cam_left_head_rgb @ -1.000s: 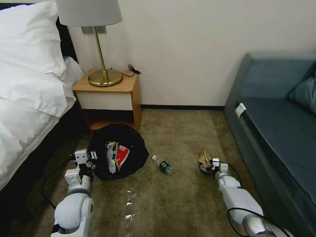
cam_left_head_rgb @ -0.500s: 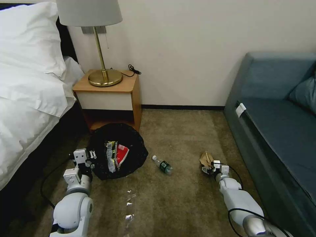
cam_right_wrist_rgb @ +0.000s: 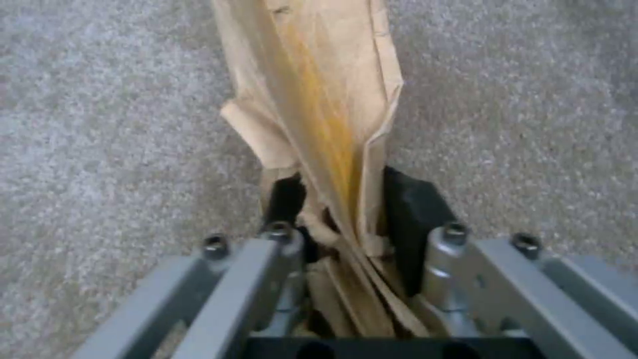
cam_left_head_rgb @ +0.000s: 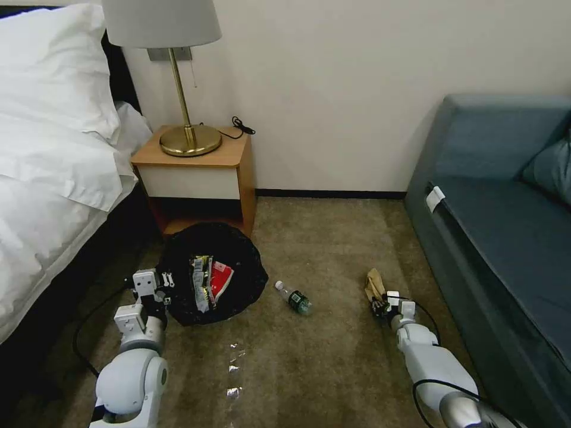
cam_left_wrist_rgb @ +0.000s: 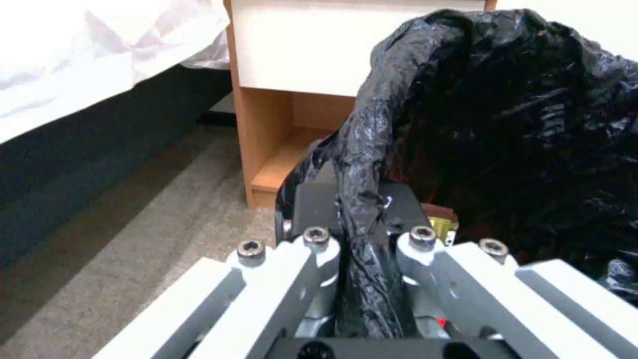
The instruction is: Pick up the trash bin, then pick up the garbage on the floor and place it into the trash bin.
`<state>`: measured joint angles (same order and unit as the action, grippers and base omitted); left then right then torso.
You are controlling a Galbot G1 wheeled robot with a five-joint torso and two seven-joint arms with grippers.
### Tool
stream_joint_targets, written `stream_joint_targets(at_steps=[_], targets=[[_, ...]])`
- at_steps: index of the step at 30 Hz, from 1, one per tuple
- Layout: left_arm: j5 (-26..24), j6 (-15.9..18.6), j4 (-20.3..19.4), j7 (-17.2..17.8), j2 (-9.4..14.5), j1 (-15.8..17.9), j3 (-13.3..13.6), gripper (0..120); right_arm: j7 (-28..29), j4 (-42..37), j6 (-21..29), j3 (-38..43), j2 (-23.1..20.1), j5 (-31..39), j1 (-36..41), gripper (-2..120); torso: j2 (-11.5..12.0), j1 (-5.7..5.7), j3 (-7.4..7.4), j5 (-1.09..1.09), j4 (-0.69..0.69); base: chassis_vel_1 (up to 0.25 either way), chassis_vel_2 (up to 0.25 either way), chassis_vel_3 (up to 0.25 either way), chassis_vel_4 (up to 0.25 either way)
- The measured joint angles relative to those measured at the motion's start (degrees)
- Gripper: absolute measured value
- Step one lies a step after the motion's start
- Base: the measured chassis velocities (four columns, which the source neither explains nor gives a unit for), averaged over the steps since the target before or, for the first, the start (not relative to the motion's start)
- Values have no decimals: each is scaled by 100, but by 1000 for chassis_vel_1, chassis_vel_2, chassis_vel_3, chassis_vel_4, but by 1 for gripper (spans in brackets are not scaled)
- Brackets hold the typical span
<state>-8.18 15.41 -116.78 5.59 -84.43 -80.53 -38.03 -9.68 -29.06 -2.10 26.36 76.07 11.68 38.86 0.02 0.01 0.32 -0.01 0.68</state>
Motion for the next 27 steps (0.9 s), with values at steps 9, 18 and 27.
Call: stream_joint_targets(at_steps=[9, 18, 27], targets=[[-17, -11, -8, -1, 5, 14, -7, 5, 20, -10, -18, 37, -1, -59, 14, 2, 0, 0, 0, 0, 0, 0, 0, 0, 0], [-42, -15, 2, -1, 11, 36, -6, 5, 65, -42, -63, 48, 14, -102, 21, 2, 0, 0, 0, 0, 1, 0, 0, 0, 0], [-44, -17, 35, -1, 4, 51, 7, 5, 126, -592, -484, -275, 86, 144, 275, 2, 0, 0, 0, 0, 1, 0, 0, 0, 0]])
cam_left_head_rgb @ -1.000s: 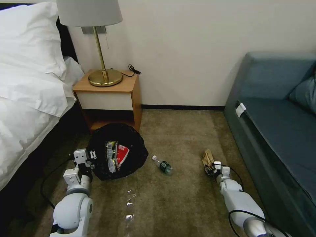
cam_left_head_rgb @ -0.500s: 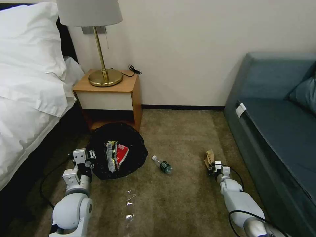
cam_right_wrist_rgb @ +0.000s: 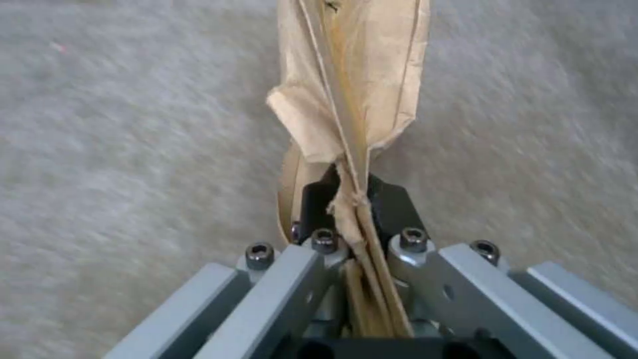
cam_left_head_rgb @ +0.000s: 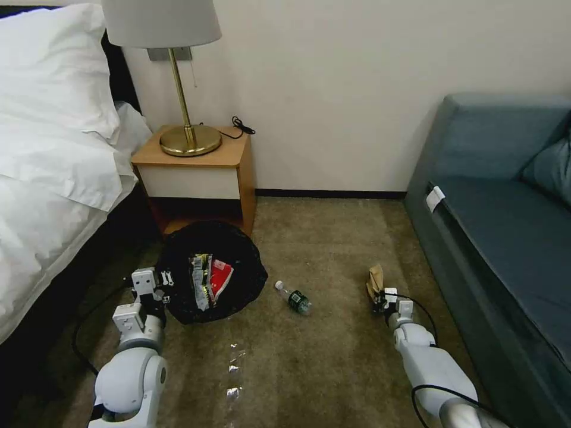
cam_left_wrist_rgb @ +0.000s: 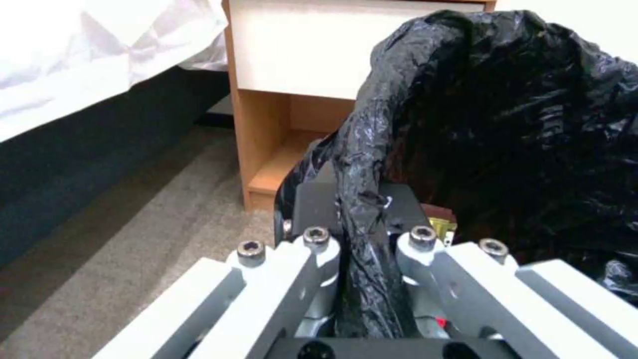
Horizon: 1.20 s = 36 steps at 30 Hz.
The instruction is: Pick up the trash bin, then pick up the garbage on the floor and place it into the trash bin.
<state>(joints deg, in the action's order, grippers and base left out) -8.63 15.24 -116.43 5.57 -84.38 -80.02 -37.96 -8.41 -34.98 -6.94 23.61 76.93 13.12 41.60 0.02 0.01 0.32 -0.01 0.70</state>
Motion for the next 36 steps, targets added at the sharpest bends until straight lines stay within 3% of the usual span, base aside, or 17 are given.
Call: stream_joint_targets(at_steps=[17, 36], targets=[[-44, -23, 172, -19, -8, 100, -38, 5, 55, -550, -776, -624, 133, 26, 31, 2, 0, 0, 0, -1, -1, 0, 0, 0, 0], [37, -74, 521, -14, -151, 374, 112, 5, 708, -2627, -991, -1714, -51, 206, 529, 2, 0, 0, 0, 0, -1, 0, 0, 0, 0]])
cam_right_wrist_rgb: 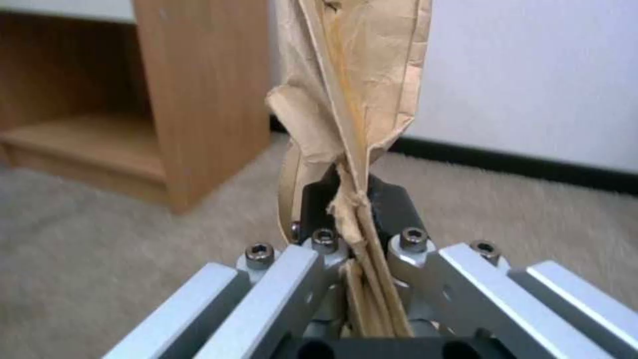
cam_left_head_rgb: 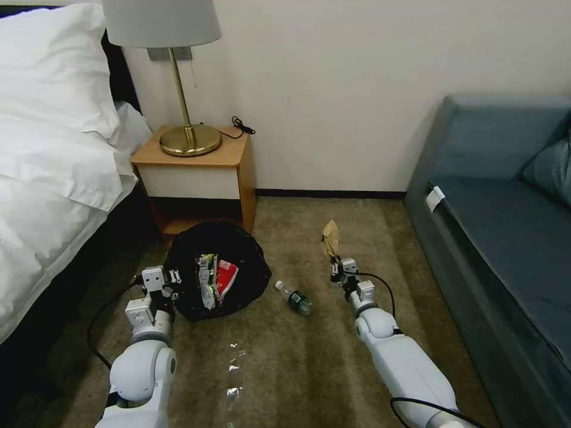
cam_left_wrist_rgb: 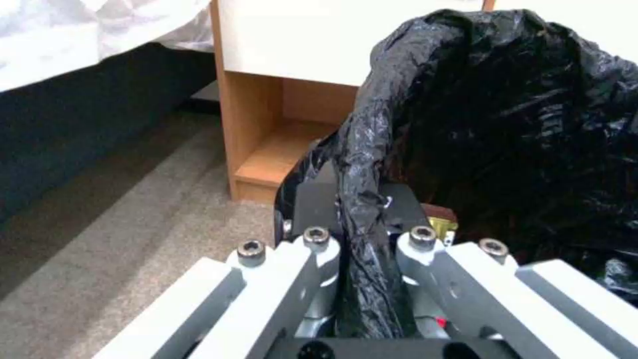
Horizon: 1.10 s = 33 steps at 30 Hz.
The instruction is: Pick up the trash bin, then pick up the garbage on the floor and place it into the trash bin.
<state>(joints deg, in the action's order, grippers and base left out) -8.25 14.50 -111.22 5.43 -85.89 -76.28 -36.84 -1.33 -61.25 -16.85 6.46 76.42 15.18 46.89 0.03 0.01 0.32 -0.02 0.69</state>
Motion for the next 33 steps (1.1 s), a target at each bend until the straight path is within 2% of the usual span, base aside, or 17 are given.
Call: stream_joint_targets(at_steps=[15, 33], targets=[[22, -8, 105, 2, -37, 123, 61, 5, 498, -1880, 119, -641, -212, 127, 189, 2, 0, 0, 0, 0, 0, 0, 0, 0, 0], [5, -11, 152, 9, -44, 180, 12, 5, 869, -3257, 250, -1668, -399, 154, 176, 2, 0, 0, 0, 0, 0, 0, 0, 0, 0]])
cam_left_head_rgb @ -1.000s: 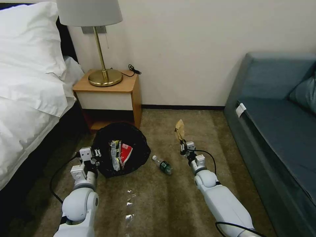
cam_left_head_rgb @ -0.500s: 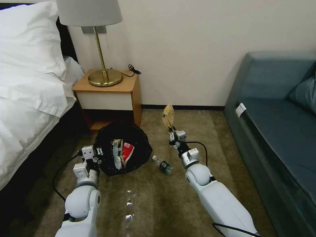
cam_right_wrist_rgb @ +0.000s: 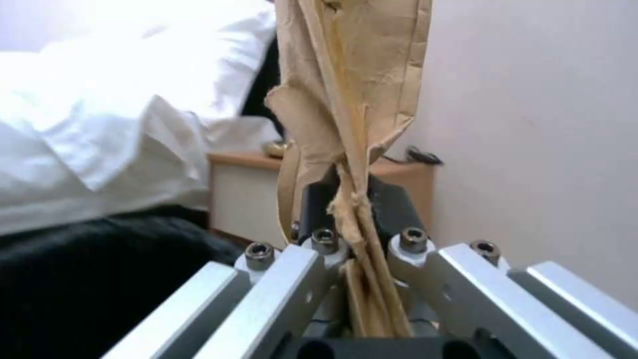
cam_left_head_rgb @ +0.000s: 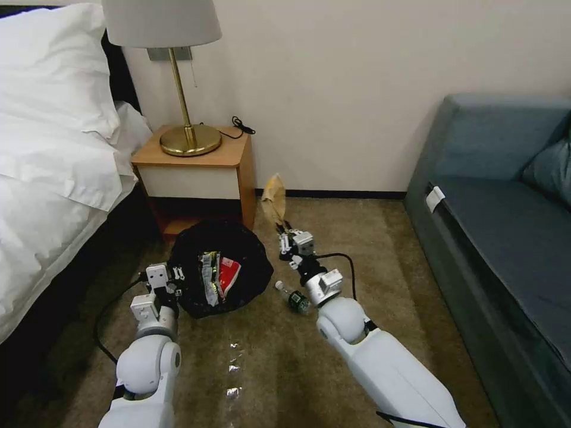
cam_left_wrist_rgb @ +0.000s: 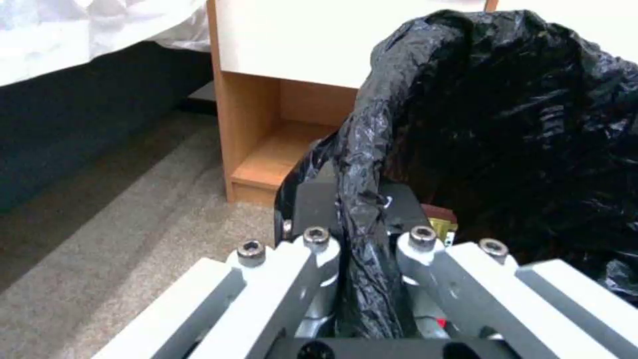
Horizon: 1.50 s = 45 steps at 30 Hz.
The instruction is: Pick up the trash bin, then pick up the garbage on the floor and place it into the trash bin.
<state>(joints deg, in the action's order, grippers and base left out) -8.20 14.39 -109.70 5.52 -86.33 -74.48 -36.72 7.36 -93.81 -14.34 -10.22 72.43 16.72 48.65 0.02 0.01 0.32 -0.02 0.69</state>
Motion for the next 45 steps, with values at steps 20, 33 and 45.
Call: stream_joint_targets(at_steps=[20, 33, 45], targets=[[21, 12, 90, 14, -98, 126, 134, 5, 140, 146, -115, -809, 224, -3, -150, 2, 0, 0, 0, 1, 0, 0, 0, 0, 0], [21, 16, 81, 178, -158, 179, 276, 5, 228, 475, -106, -945, 285, 39, -216, 2, 0, 0, 0, 1, 0, 0, 0, 0, 0], [-92, 51, 73, 213, -198, 184, 387, 5, 222, 613, -109, -1111, 399, -113, -182, 4, 0, 0, 0, 1, 0, 0, 0, 0, 0]])
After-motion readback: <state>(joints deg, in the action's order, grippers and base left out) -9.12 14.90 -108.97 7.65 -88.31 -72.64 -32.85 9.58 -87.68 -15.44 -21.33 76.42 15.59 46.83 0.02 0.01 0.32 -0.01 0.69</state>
